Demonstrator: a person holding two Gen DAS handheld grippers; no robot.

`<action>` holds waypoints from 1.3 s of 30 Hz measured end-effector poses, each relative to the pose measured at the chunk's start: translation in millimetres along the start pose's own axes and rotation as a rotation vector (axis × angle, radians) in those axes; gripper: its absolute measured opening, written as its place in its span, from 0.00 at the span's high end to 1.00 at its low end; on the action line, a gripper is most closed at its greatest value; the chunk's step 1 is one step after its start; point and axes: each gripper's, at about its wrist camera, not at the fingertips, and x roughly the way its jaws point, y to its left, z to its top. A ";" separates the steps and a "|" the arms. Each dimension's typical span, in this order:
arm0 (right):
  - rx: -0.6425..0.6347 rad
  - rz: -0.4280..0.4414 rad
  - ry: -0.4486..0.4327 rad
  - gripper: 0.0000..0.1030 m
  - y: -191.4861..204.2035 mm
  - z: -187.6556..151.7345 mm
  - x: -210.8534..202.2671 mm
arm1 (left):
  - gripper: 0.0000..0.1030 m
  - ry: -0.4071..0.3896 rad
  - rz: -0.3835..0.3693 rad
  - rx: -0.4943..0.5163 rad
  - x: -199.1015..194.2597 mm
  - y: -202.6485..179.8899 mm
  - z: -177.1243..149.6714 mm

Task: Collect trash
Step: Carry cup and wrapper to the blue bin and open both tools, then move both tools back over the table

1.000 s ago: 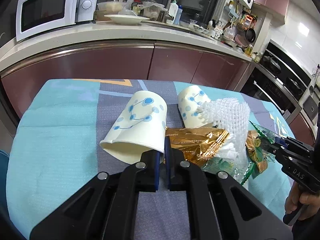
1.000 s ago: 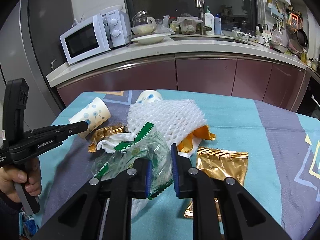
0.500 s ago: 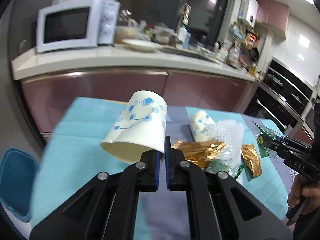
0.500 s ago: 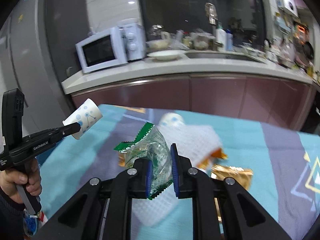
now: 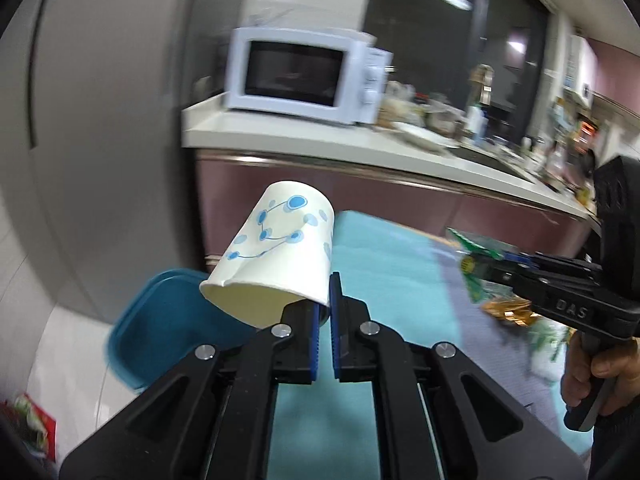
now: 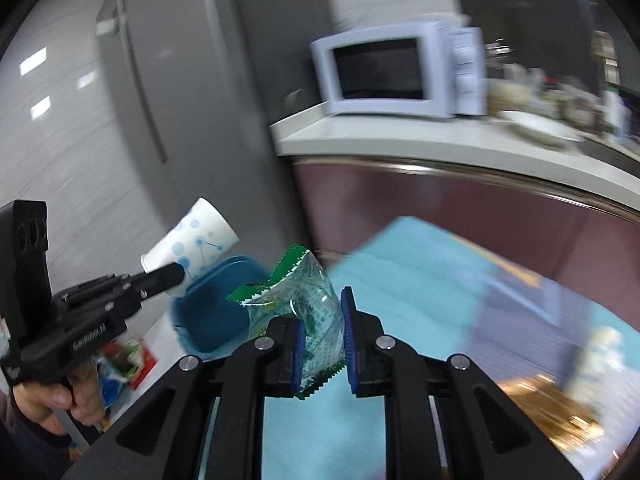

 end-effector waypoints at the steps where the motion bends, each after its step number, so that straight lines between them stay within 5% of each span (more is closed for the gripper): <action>1: -0.009 0.017 0.012 0.85 9.0 3.6 10.4 | 0.96 0.002 0.019 -0.016 -1.1 14.5 -1.4; 12: -0.098 0.117 0.299 0.85 103.8 40.2 166.1 | 0.96 0.152 0.080 -0.158 51.4 126.3 -35.7; 14: -0.100 0.099 0.343 0.78 109.3 40.0 191.3 | 0.95 0.174 0.095 -0.173 62.1 138.4 -41.9; 16: -0.068 0.115 0.387 0.56 108.5 38.8 211.4 | 0.94 0.190 0.101 -0.200 70.0 153.7 -47.5; 20: -0.040 0.108 0.412 0.47 105.7 36.7 221.5 | 0.62 0.184 0.128 -0.248 71.1 173.1 -56.1; 22: -0.029 0.098 0.401 0.44 101.8 35.7 218.1 | 0.61 0.173 0.143 -0.243 64.7 172.4 -56.8; 24: -0.021 0.102 0.386 0.42 96.3 36.5 217.2 | 0.49 0.159 0.137 -0.229 53.9 169.7 -57.8; 29: -0.011 0.066 0.239 0.20 64.7 38.6 149.7 | 0.06 0.053 0.170 -0.170 19.5 132.1 -39.7; 31: -0.013 0.013 0.132 0.06 47.1 34.1 101.4 | 0.05 0.015 0.151 -0.142 6.5 112.1 -33.1; 39: 0.011 -0.214 -0.129 0.06 -21.1 -19.3 -68.7 | 0.05 -0.061 -0.029 0.052 -20.6 -31.0 -14.3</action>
